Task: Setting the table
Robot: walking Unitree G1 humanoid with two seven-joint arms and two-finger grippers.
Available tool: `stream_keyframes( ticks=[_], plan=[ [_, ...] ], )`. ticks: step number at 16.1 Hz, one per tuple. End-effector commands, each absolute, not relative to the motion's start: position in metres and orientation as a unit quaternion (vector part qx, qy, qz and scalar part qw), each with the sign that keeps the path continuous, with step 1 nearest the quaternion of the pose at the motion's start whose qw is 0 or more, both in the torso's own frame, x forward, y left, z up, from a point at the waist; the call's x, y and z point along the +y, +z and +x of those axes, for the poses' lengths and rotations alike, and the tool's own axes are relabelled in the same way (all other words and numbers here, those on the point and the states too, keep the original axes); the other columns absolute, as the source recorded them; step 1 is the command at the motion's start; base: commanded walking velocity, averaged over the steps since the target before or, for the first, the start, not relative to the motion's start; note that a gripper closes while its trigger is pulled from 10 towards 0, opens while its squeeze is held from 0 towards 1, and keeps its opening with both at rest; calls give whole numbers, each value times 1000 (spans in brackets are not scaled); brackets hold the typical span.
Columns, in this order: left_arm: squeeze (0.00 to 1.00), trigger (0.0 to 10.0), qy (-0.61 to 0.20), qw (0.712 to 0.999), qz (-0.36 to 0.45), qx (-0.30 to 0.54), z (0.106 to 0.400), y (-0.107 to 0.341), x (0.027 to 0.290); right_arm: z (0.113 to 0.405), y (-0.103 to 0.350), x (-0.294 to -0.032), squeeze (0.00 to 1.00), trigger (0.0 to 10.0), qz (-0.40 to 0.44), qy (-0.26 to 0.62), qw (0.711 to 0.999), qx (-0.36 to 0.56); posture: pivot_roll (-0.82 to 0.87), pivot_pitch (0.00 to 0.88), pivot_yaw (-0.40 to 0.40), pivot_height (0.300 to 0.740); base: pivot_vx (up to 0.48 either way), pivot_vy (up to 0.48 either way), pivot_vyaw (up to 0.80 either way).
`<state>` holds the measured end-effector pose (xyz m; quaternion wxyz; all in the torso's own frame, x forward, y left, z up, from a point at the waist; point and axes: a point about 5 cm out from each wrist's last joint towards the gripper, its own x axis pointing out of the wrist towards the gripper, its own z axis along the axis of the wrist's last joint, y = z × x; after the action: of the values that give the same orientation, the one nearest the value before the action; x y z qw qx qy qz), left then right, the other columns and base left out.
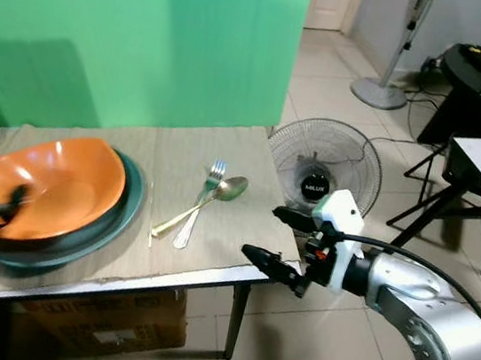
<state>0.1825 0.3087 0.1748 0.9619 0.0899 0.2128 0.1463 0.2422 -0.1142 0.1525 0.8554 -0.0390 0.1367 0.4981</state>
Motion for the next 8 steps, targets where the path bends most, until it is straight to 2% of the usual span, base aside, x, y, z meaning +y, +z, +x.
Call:
stream_keyframes(
  ticks=[1,2,3,8],
  plan=[
    [1000,10000,147,963,101,203,179,179,311,244,155,-110,0,10000,-40,505,853,126,-28,14,26,740,0,0,0],
    [1000,10000,148,962,97,208,174,177,311,245,155,-109,529,10000,-36,497,858,124,-26,14,28,740,0,0,0],
    [1000,10000,150,959,88,223,165,170,312,246,154,-108,1000,10000,-22,485,866,124,-24,14,30,740,0,0,0],
    [992,10000,163,959,-9,231,142,169,338,241,152,-107,1000,10000,-6,501,856,129,-22,6,28,740,0,0,0]
  ],
)
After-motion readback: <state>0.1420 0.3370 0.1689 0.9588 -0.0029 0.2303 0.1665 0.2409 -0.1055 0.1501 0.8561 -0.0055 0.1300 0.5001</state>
